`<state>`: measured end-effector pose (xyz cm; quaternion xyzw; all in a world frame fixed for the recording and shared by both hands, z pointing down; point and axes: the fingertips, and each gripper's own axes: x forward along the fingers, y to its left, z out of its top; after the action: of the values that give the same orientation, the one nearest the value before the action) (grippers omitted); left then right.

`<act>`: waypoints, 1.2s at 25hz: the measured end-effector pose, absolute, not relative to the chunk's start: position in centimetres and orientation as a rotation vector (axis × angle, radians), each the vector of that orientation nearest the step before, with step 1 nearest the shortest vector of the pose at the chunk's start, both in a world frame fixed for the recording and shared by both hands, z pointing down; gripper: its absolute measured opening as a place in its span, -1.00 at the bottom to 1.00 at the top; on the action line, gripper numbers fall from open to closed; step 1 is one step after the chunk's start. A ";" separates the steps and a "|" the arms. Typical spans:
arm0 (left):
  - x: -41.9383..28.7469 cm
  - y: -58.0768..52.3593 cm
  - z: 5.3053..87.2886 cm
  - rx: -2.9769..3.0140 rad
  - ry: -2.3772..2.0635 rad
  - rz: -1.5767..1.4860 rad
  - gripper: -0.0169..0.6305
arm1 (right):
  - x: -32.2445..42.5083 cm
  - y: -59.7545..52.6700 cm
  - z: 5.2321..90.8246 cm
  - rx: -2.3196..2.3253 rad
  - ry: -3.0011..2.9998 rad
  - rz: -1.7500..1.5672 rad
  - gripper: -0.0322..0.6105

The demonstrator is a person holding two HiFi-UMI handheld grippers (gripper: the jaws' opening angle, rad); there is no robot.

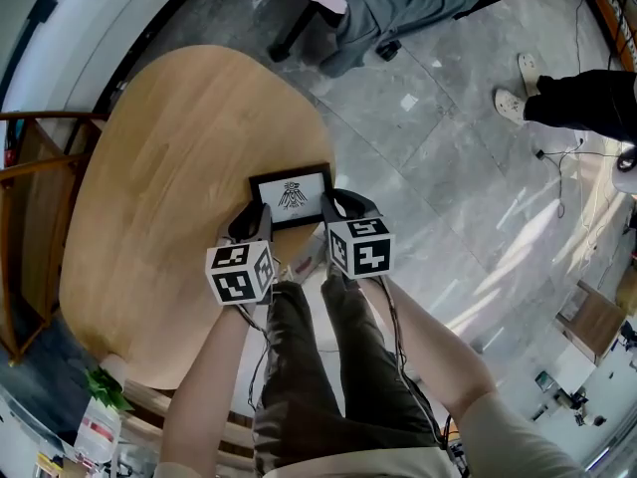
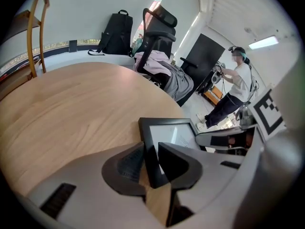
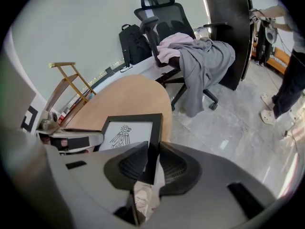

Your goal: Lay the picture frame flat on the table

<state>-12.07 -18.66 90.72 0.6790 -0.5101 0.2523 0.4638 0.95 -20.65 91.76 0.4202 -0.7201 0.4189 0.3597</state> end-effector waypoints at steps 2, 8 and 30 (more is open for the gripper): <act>-12.0 -18.5 90.7 1.669 -1.253 0.631 -0.72 | 1.1 -20.7 91.9 1.098 -1.852 1.059 -0.72; -13.1 -18.6 89.9 1.645 -1.294 0.658 -0.64 | 1.5 -20.9 91.3 1.095 -1.834 0.989 -0.55; -15.0 -23.8 53.2 2.126 -1.638 0.440 -0.89 | 0.2 -25.4 53.5 1.246 -2.355 0.804 -0.85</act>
<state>-14.97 -23.82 53.17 0.7644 -0.5889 0.1582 0.2093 0.22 -25.43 53.54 0.4405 -0.8327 0.2844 0.1783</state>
